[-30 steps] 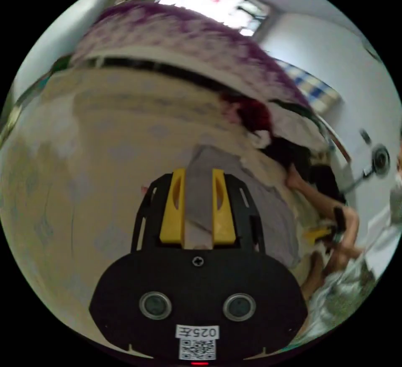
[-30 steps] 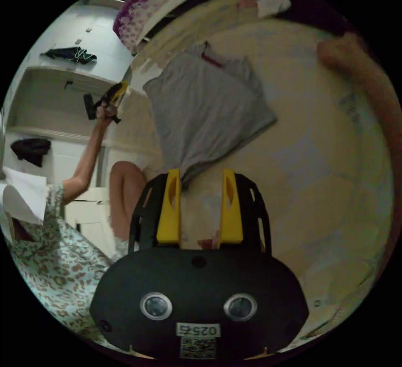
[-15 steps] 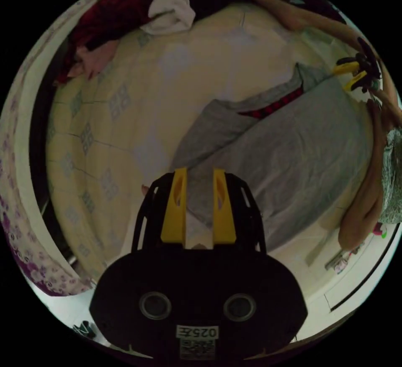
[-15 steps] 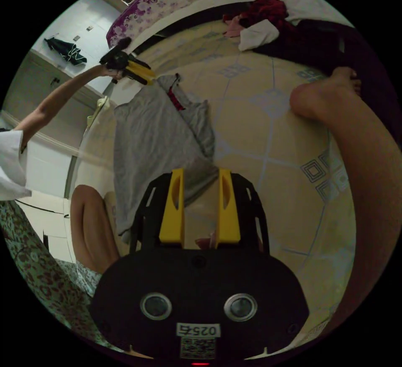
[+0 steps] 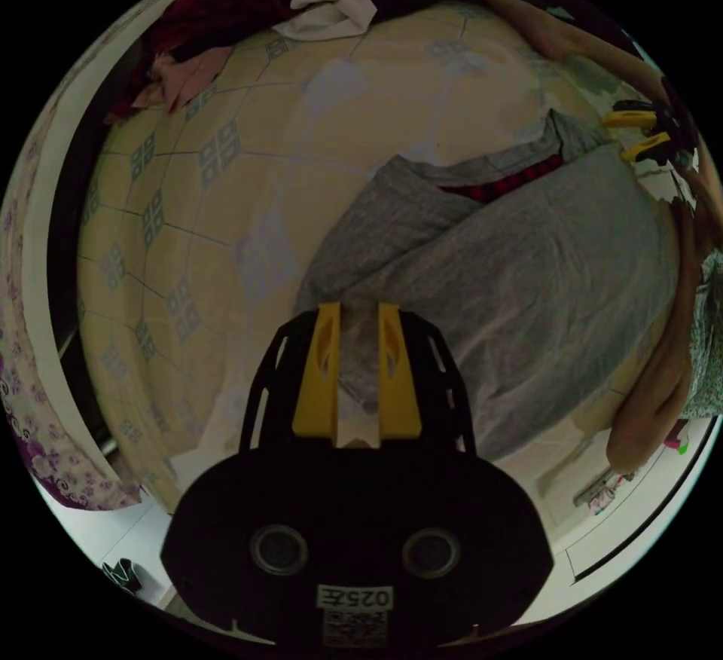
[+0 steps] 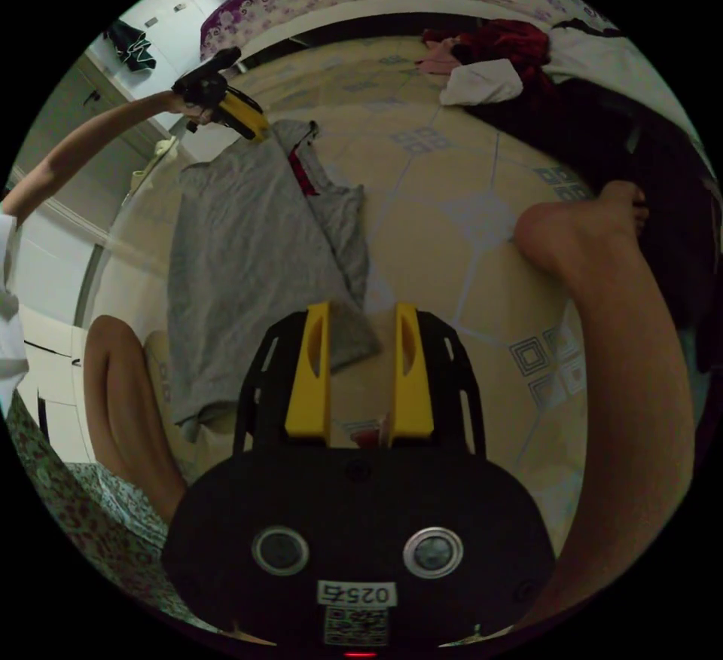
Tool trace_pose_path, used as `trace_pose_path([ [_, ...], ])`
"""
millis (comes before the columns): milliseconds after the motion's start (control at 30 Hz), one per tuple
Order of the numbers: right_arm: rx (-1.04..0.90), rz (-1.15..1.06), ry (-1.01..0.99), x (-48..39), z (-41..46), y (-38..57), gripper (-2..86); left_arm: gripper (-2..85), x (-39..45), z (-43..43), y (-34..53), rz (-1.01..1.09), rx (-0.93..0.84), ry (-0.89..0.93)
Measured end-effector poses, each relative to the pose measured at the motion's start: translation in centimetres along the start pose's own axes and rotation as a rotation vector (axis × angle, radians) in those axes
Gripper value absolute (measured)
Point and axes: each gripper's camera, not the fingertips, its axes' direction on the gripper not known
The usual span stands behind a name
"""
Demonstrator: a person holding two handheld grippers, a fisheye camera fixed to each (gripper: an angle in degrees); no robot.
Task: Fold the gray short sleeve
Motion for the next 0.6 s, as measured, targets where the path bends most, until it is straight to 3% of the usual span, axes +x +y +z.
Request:
trace_pose_path([
  [333,-0.034,0.01,-0.098,-0.3,0.0,0.6,8.9,6.0,-1.9,-1.2,-0.8,-0.034,-0.042,-0.034],
  [600,-0.097,-0.031,-0.06,-1.6,-0.2,0.4,5.2,3.6,-2.1,0.8,-1.4,-0.023,-0.094,-0.009],
])
